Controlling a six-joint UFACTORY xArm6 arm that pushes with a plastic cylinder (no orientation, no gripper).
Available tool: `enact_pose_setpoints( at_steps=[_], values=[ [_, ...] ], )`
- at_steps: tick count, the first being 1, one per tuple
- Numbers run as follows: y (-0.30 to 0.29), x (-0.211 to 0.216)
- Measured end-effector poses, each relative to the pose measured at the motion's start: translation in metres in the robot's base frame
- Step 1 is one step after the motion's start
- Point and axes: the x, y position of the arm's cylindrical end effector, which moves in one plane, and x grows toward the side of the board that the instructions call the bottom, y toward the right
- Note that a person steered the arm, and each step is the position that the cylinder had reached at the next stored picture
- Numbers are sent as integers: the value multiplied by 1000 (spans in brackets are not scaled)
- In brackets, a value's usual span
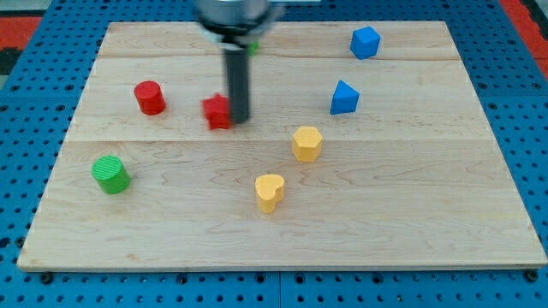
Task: Place your arm in between the green star and red star
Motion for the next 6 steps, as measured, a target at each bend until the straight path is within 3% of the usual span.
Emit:
enact_pose_setpoints(
  at_steps=[1, 2, 3, 6],
  values=[
    [33, -4],
    [-3, -50],
    [-72, -56],
    [-75, -73]
  ],
)
